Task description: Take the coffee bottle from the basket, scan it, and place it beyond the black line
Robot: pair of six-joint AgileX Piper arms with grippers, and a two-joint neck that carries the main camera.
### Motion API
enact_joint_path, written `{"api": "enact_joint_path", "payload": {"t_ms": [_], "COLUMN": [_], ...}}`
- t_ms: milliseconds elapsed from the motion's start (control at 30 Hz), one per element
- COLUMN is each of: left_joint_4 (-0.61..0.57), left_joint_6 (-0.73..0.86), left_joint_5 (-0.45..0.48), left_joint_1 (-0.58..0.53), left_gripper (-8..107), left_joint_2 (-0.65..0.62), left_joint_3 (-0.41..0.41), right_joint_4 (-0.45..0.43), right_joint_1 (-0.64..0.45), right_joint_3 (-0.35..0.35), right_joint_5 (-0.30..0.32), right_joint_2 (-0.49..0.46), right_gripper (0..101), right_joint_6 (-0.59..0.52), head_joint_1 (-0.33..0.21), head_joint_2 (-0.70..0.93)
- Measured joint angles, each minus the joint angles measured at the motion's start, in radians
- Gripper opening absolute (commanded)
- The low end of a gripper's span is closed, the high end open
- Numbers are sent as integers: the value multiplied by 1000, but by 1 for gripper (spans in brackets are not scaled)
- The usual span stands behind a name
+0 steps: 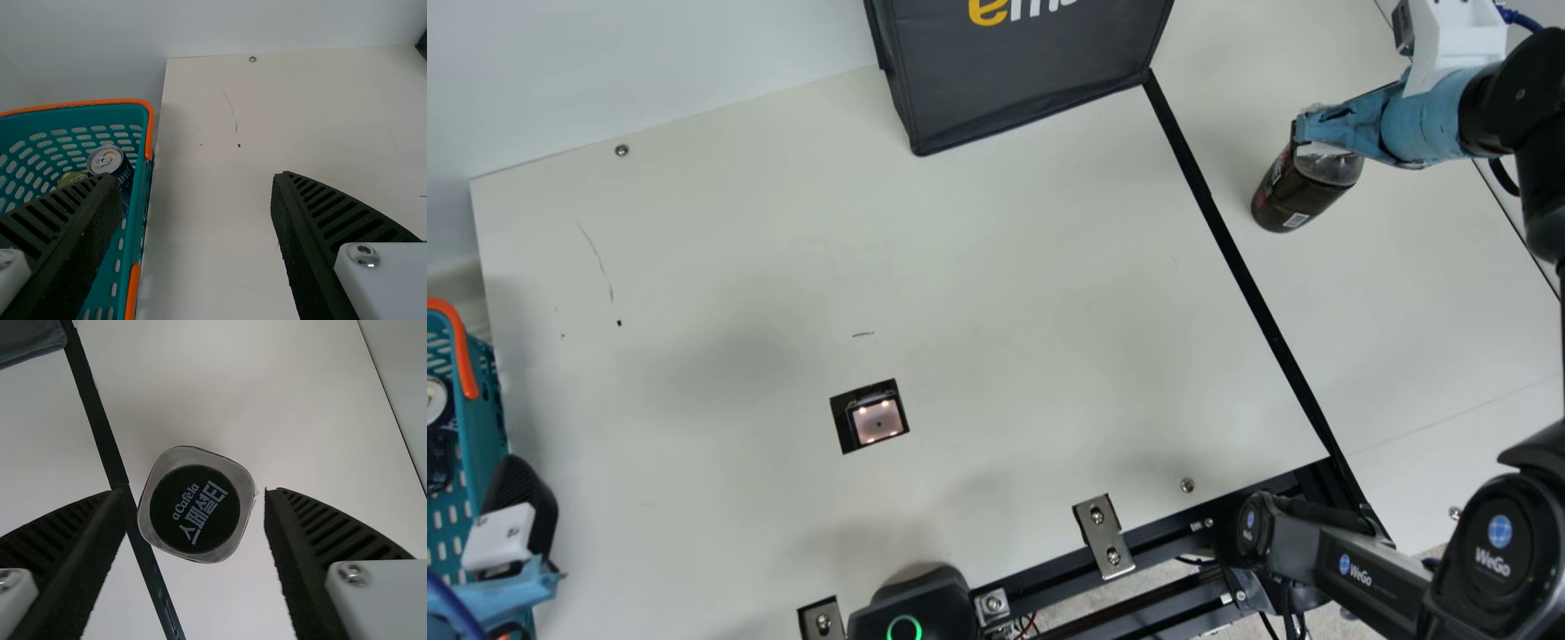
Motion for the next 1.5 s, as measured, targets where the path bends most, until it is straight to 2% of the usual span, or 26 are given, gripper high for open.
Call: {"api": "enact_joint_path", "payload": {"t_ms": [67,333,967,1500], "left_joint_4": [0,0,0,0], "left_joint_6": [0,0,0,0], "left_joint_5": [0,0,0,0], "left_joint_1": [0,0,0,0], "left_gripper": [90,90,90,90], "left_joint_2": [0,0,0,0], "left_joint_3": [0,0,0,0], "right_joint_4": [1,4,9,11], "right_joint_1": [0,2,73,203], "right_joint_3": [-1,-21,-148,-189], "right_joint_5": [1,11,36,49], "right_joint_2": [-1,0,16,-8], "right_gripper": [91,91,91,91], "right_joint_6": [0,0,42,96], "head_joint_1": [0,0,-2,0], "head_joint_2": [0,0,0,0]}}
